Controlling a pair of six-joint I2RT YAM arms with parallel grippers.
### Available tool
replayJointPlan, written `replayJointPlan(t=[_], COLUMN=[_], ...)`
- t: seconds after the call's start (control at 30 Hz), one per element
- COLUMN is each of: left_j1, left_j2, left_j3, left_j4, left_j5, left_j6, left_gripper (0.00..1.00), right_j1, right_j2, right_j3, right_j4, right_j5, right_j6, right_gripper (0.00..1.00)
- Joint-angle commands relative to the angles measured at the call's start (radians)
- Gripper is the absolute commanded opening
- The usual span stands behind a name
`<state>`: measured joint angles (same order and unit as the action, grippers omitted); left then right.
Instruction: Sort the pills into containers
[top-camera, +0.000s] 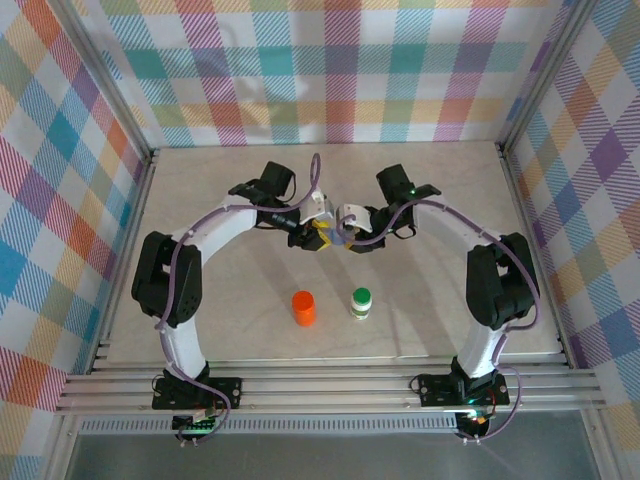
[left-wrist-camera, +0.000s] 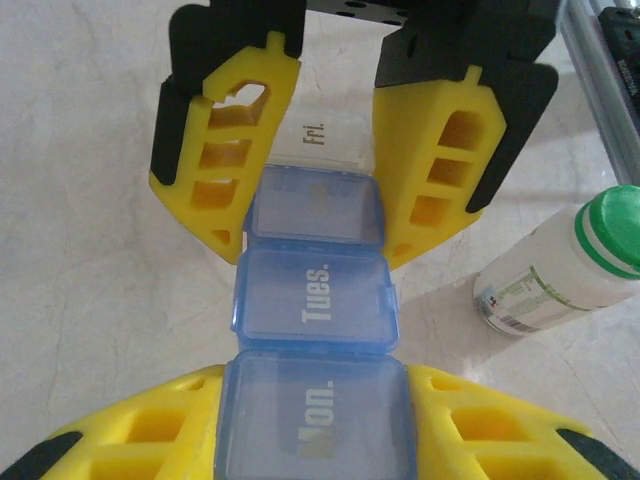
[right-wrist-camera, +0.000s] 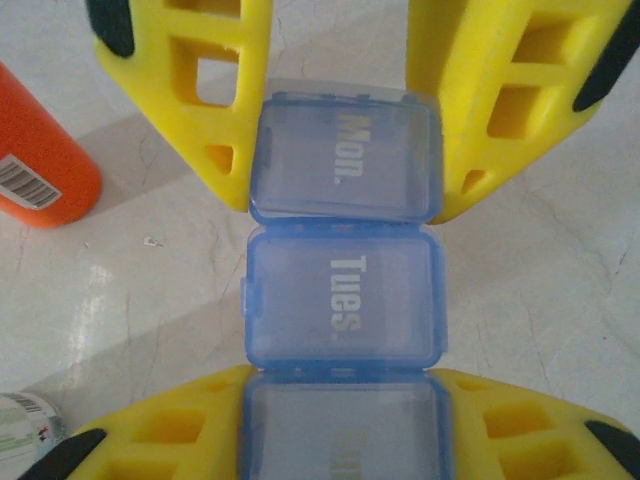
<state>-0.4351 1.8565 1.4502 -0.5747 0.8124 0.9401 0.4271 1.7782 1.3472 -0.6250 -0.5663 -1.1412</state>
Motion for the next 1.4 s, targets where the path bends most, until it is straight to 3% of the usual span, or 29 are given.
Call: replayJointPlan(t=[0.0,0.13,0.33,0.8,1.1,1.27,1.37], left_j1=[0.021,0.058,0.067,0.065,0.061,0.068,0.070], left_j2=[0.012,0.044,0.081,0.056,0.036,-0.113,-0.226], left_j3=[0.052,0.098,0.163,0.072,0.007,-0.159,-0.304], left_j4=[-0.076,-0.085,-0.133,0.153,0.217,0.457,0.689], left_j5=[0.097,0.160,0.165,-0.132,-0.164,-0.212,-0.335], left_j6=[-0.002,-0.085,-0.130,-0.314,-0.339,-0.412,-0.521], left_gripper=[0.37,0.37,0.54,0.57,0.55,0.55,0.60], right_j1=[0.014,0.025,0.042,0.063,0.077,0.074,0.060], right_j2=[-0.030,-0.050,-0.067,-0.078,-0.056,-0.007,0.041], right_j3=[-0.040,-0.081,-0.126,-0.134,-0.130,-0.089,-0.042], right_j4=[0.047,0.110,0.191,0.193,0.207,0.178,0.131], right_j5=[0.057,0.115,0.178,0.133,0.163,0.188,0.188], right_j6=[-0.028,-0.045,-0.054,-0.048,-0.030,0.002,0.008], right_gripper=[0.12,0.12,0.12,0.12,0.12,0.12,0.12])
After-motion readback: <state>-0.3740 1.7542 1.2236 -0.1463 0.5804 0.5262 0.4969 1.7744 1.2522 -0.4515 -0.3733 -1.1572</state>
